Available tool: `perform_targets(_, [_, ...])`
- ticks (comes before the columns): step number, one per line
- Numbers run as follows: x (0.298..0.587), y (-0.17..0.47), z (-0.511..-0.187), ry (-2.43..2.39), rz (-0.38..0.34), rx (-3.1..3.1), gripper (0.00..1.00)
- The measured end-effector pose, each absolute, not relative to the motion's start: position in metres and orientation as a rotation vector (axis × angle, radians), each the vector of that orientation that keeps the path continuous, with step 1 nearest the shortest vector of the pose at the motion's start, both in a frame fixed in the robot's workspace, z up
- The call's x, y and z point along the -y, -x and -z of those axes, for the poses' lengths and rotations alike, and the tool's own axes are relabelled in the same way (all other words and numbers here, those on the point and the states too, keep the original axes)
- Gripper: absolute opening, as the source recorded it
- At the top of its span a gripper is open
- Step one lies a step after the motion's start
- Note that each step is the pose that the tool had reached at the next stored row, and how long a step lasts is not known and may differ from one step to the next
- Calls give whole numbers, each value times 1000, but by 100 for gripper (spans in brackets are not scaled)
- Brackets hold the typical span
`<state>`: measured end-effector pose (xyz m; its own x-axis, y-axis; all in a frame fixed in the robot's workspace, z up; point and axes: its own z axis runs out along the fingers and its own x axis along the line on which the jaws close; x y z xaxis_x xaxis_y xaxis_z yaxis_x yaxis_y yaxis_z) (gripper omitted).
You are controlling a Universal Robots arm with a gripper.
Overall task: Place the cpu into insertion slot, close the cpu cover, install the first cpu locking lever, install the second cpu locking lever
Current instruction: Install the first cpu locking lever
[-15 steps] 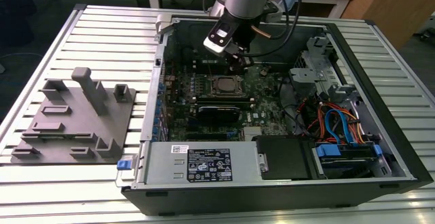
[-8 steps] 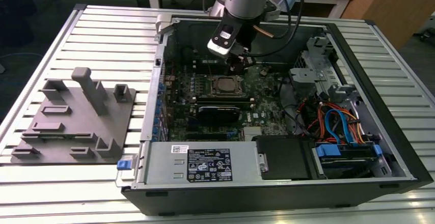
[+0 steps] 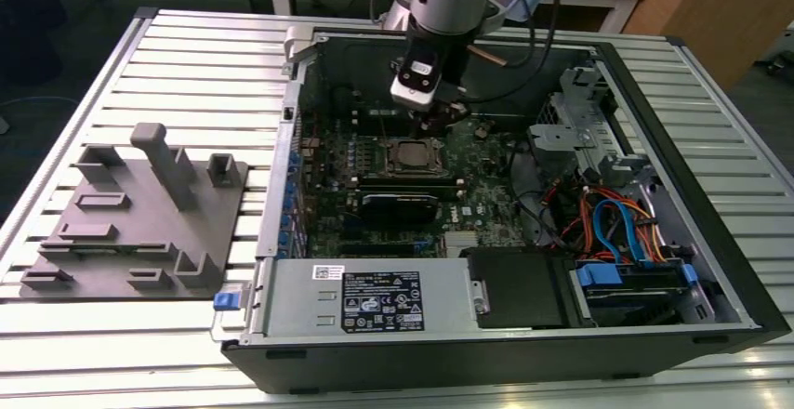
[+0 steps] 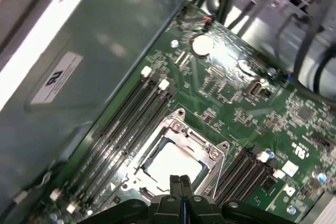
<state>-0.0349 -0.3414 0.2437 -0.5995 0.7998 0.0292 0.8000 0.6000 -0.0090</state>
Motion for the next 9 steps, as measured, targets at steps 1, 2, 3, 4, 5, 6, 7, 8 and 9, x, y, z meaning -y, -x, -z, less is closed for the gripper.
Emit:
perform_targets(1, [341, 35, -244, 1367, 7, 2795, 10])
perform_targets(2, [341, 35, -244, 1341, 7, 2807, 10])
perform_targets(3, [341, 35, -244, 1316, 6, 2819, 10])
perform_targets(4, [341, 35, -243, 1288, 6, 2832, 10])
perform_targets(5, [341, 35, -243, 1263, 5, 2843, 10])
perform_targets(6, [341, 35, -243, 1237, 5, 2855, 10])
perform_targets(7, [341, 35, -243, 1211, 5, 2866, 10])
perform_targets(8, [341, 35, -243, 1186, 4, 2876, 10])
perform_targets(9, [341, 35, -243, 1160, 4, 2887, 10])
